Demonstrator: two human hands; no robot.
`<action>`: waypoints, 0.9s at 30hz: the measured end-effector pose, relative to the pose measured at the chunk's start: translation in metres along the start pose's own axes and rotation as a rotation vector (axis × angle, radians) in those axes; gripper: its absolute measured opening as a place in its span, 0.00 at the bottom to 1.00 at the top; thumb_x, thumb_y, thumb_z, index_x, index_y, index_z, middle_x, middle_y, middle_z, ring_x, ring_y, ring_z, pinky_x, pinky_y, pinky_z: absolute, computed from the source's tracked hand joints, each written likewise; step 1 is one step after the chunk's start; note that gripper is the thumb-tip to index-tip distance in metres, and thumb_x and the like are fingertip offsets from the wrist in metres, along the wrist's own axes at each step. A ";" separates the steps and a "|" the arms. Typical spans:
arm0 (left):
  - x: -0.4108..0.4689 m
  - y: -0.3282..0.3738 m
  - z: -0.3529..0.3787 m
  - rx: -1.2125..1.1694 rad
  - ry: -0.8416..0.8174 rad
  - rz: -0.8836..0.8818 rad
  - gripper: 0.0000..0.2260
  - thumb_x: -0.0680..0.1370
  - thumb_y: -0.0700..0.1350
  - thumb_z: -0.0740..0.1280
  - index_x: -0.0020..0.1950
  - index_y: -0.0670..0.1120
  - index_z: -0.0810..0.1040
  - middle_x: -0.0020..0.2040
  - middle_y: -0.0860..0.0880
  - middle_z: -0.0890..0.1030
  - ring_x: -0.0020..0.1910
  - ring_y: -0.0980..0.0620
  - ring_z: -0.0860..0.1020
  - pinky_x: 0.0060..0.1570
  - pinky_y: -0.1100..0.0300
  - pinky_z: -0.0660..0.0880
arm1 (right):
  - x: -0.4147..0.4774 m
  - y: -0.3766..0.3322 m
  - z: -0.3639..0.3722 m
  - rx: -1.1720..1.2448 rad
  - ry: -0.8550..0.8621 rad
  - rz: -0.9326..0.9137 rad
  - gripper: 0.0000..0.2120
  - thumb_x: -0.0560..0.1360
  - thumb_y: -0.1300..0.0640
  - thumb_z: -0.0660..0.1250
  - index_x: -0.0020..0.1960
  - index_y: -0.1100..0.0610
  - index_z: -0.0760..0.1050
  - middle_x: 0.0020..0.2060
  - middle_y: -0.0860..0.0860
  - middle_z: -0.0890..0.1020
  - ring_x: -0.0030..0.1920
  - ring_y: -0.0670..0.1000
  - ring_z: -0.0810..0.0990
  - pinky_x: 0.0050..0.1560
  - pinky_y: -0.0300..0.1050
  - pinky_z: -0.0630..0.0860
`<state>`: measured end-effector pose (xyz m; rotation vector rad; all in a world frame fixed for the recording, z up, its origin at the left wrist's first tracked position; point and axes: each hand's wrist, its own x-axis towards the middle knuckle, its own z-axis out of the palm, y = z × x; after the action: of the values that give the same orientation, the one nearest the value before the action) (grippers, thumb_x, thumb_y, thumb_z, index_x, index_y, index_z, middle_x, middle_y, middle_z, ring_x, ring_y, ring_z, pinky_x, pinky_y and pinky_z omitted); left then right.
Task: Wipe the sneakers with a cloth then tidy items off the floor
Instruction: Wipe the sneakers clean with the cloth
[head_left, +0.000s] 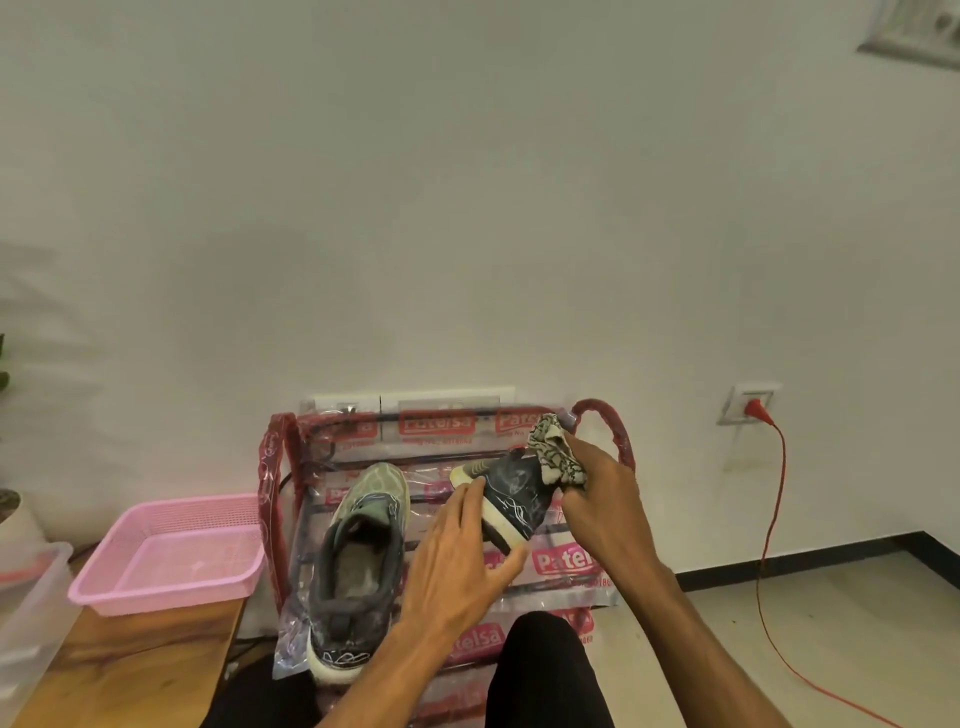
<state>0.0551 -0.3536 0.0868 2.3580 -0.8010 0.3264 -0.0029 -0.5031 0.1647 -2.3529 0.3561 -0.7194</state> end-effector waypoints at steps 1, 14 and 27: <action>-0.001 0.001 0.003 -0.002 0.005 -0.007 0.41 0.74 0.72 0.53 0.78 0.51 0.47 0.78 0.51 0.56 0.75 0.54 0.60 0.72 0.54 0.63 | 0.002 0.000 0.002 0.019 0.008 -0.001 0.23 0.73 0.70 0.62 0.63 0.49 0.76 0.52 0.49 0.83 0.49 0.48 0.81 0.47 0.47 0.83; -0.001 0.023 0.037 -0.057 0.046 -0.178 0.42 0.74 0.71 0.48 0.74 0.54 0.27 0.79 0.46 0.38 0.78 0.46 0.46 0.73 0.48 0.60 | 0.016 -0.013 0.026 0.161 0.099 0.051 0.25 0.75 0.71 0.60 0.69 0.53 0.72 0.56 0.53 0.81 0.54 0.54 0.80 0.53 0.52 0.81; 0.024 -0.001 0.017 -0.302 0.245 -0.301 0.43 0.70 0.53 0.75 0.77 0.50 0.52 0.74 0.48 0.62 0.73 0.52 0.61 0.68 0.59 0.59 | 0.004 0.006 0.034 -0.023 0.213 -0.250 0.33 0.71 0.71 0.69 0.74 0.54 0.67 0.70 0.52 0.72 0.68 0.49 0.71 0.59 0.51 0.79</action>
<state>0.0756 -0.3749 0.0825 2.0641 -0.3454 0.3324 0.0195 -0.4923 0.1404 -2.3730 0.1618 -1.0940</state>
